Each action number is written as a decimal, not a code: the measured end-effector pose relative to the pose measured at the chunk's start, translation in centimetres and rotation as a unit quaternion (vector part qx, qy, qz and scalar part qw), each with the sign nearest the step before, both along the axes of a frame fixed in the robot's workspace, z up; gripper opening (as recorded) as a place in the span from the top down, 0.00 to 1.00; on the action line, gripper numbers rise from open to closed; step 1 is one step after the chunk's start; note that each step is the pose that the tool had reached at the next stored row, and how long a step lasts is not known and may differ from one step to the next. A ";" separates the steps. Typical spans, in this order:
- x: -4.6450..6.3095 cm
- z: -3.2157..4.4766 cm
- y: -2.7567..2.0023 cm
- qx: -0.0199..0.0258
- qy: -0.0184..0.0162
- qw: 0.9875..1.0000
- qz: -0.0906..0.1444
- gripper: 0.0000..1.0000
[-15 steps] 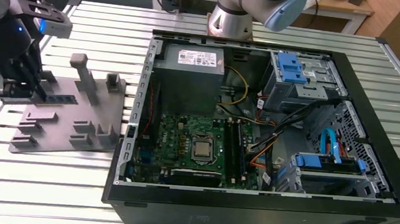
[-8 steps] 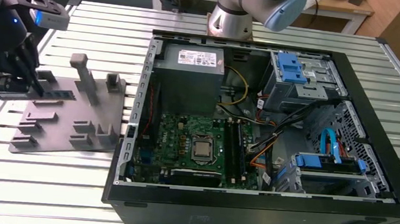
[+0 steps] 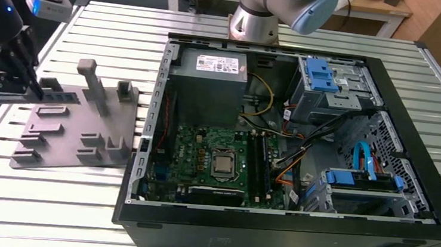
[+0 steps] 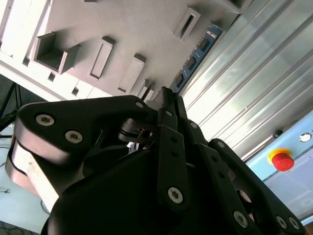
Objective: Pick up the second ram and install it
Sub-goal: 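Pick up the second ram and move it above second insertion slot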
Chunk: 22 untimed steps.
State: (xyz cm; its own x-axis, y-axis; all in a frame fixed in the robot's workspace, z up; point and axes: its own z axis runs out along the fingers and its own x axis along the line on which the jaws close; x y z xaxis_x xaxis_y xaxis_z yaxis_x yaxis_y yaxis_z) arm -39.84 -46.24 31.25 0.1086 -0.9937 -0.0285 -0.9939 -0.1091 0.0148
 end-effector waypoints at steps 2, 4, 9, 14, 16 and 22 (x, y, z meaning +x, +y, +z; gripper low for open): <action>0.0 0.43 0.00 0.000 0.000 1.000 0.000 0.86; 0.0 0.78 0.00 0.000 0.000 1.000 0.000 0.86; 0.0 1.48 0.00 0.000 0.000 1.000 0.000 0.86; 0.0 2.21 0.00 0.000 0.000 1.000 0.000 0.86; 0.0 2.48 0.00 0.000 0.000 1.000 0.000 0.86; 0.0 3.70 0.00 0.000 0.000 1.000 0.000 0.86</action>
